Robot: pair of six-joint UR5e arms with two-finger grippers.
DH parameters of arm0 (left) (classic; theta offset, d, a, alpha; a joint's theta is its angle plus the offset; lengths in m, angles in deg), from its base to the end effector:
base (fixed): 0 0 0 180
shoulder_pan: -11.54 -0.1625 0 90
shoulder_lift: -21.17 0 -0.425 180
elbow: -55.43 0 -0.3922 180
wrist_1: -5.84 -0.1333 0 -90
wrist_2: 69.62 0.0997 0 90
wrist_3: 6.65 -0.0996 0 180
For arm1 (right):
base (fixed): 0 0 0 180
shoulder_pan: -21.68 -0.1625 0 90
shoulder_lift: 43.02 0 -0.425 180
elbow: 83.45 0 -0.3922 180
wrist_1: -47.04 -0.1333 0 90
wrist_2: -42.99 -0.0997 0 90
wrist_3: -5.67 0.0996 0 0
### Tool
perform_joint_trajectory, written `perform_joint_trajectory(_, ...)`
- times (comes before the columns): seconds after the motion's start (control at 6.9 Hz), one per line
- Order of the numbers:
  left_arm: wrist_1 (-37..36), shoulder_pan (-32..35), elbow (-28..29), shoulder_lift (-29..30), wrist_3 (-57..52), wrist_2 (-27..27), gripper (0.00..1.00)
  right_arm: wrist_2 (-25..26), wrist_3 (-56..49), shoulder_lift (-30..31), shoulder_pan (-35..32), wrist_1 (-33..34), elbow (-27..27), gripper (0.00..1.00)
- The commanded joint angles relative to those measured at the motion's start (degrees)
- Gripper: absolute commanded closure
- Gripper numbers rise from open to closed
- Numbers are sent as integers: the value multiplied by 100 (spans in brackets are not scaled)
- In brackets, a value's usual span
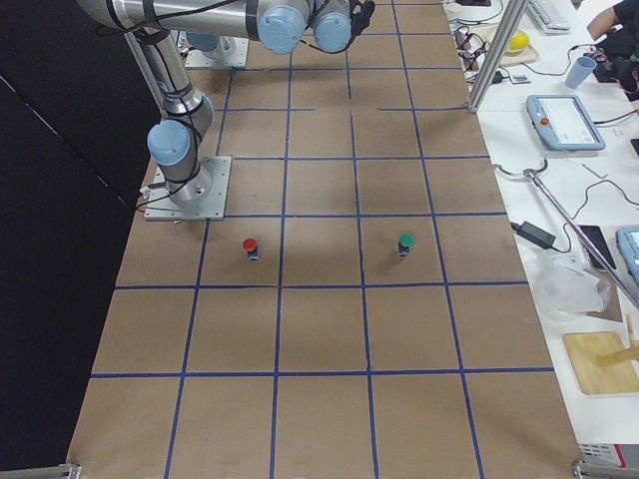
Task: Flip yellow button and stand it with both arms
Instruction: 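Grasp the yellow button with the right gripper and open the left gripper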
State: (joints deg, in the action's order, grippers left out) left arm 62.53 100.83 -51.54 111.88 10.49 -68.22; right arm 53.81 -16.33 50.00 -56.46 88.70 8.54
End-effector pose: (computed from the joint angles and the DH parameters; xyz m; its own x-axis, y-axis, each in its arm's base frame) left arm -0.2270 -0.4785 0.4929 -0.0230 -0.0267 0.9994 -0.0196 0.9995 0.0263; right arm 0.1391 -0.4621 0.5080 -0.0850 0.4423 -0.8928 0.1160 0.8944 0.4320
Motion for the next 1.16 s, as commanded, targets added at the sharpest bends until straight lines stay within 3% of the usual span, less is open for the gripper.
perform_joint_trajectory(0.0,0,0,-8,-9,-1,-9,98,0,-6,-21,9,18,-6,56)
perform_joint_trajectory(0.14,0,0,-26,-9,-1,-9,98,0,-6,-13,9,27,-6,65)
perform_joint_trajectory(0.29,0,9,-43,-9,17,0,58,0,-6,-13,9,27,-15,68)
perform_joint_trajectory(0.43,0,0,-8,-9,34,0,1,0,-15,-13,9,35,-15,70)
perform_joint_trajectory(1.01,-9,-157,18,-26,359,88,0,26,2,-13,0,44,-58,70)
